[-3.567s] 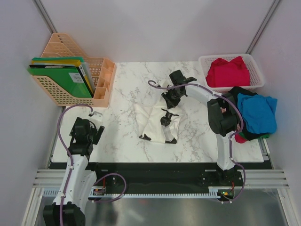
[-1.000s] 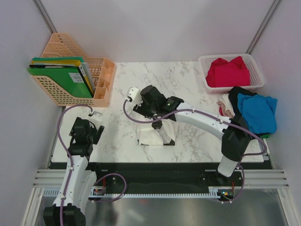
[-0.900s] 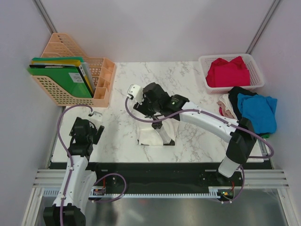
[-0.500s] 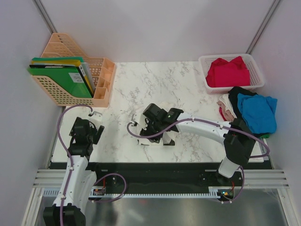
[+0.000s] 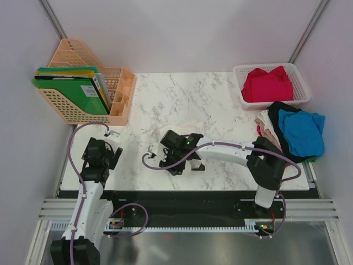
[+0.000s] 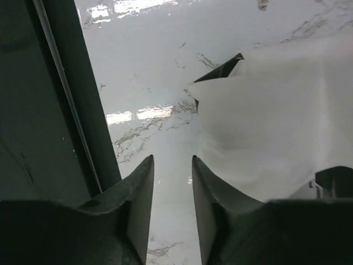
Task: Fold and stack the t-shirts
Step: Smooth out wrinkles on the folded tshirt
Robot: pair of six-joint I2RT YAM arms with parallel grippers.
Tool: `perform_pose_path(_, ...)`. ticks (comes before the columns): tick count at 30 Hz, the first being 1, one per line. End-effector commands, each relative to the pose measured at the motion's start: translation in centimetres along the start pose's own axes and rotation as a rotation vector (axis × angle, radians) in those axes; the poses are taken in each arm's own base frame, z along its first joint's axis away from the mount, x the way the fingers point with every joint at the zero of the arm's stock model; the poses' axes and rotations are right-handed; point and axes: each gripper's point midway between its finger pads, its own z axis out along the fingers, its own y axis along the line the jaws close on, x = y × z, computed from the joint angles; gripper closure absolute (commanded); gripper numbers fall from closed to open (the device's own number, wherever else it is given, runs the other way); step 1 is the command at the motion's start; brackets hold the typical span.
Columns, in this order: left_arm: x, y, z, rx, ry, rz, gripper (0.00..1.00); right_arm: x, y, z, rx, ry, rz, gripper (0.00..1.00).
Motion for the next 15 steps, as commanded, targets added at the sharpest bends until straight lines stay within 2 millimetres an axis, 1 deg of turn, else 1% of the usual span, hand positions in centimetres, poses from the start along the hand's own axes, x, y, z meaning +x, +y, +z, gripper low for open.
perform_pose_path(1, -0.5, 0.3, 0.2, -0.018, -0.027, -0.027, 0.0, -2.0, 1.3, 1.8, -0.067, -0.036, -0.003, 0.62)
perform_pose_path(2, -0.5, 0.3, 0.2, -0.018, -0.027, -0.028, 0.0, -2.2, 1.2, 2.0, -0.064, -0.037, -0.005, 0.67)
perform_pose_path(3, -0.5, 0.3, 0.1, -0.02, -0.028, -0.027, 0.0, -2.3, 1.1, 2.3, -0.058, -0.035, -0.004, 0.69)
perform_pose_path(4, -0.5, 0.3, 0.1, -0.019, -0.029, -0.025, 0.0, -2.5, 1.0, 2.8, -0.054, -0.034, -0.004, 0.83)
perform_pose_path(5, -0.5, 0.3, 0.1, -0.023, -0.032, -0.026, 0.0, -2.7, 0.9, 3.1, -0.045, -0.034, -0.007, 0.95)
perform_pose_path(6, -0.5, 0.4, 0.1, -0.023, -0.031, -0.026, 0.0, -2.8, 0.9, 3.3, -0.046, -0.034, -0.005, 1.0)
perform_pose_path(7, -0.5, 0.4, 0.1, -0.024, -0.032, -0.029, 0.0, -3.0, 0.8, 3.5, -0.047, -0.036, -0.006, 1.0)
perform_pose_path(10, -0.5, 0.3, 0.1, -0.022, -0.032, -0.027, 0.0, -3.2, 1.5, 3.6, -0.071, -0.041, -0.001, 1.0)
perform_pose_path(12, -0.5, 0.3, 0.1, -0.021, -0.033, -0.029, 0.0, -3.2, 2.3, 3.6, -0.092, -0.036, -0.004, 1.0)
perform_pose_path(13, -0.5, 0.3, 0.1, -0.021, -0.033, -0.029, 0.0, -3.2, 3.1, 3.6, -0.118, -0.036, -0.006, 1.0)
perform_pose_path(15, -0.5, 0.3, 0.1, -0.02, -0.031, -0.028, 0.0, -3.0, 3.8, 3.5, -0.137, -0.027, -0.014, 1.0)
